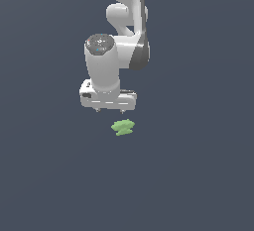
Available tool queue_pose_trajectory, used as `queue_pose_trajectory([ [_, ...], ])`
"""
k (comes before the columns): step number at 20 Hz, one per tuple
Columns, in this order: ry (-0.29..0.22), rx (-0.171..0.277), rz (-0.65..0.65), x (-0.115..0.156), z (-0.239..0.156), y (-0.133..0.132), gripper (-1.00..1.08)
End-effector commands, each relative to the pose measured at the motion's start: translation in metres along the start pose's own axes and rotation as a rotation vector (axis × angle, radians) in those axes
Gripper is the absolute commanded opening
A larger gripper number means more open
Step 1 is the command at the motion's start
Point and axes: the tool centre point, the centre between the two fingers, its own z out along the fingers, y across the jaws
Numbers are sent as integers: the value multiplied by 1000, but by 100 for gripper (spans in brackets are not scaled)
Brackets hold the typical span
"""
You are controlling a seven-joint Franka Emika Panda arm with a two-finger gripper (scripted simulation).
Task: Pick up the object and move it to a goal position.
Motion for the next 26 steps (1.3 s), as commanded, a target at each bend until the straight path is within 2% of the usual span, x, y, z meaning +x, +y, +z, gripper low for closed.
queue_pose_trajectory([
  [1,-3,1,0,-1,0,1,100],
  [13,-1,6,92,-1,8,-5,100],
  [26,-1,19,391,-3,33,-19,100],
])
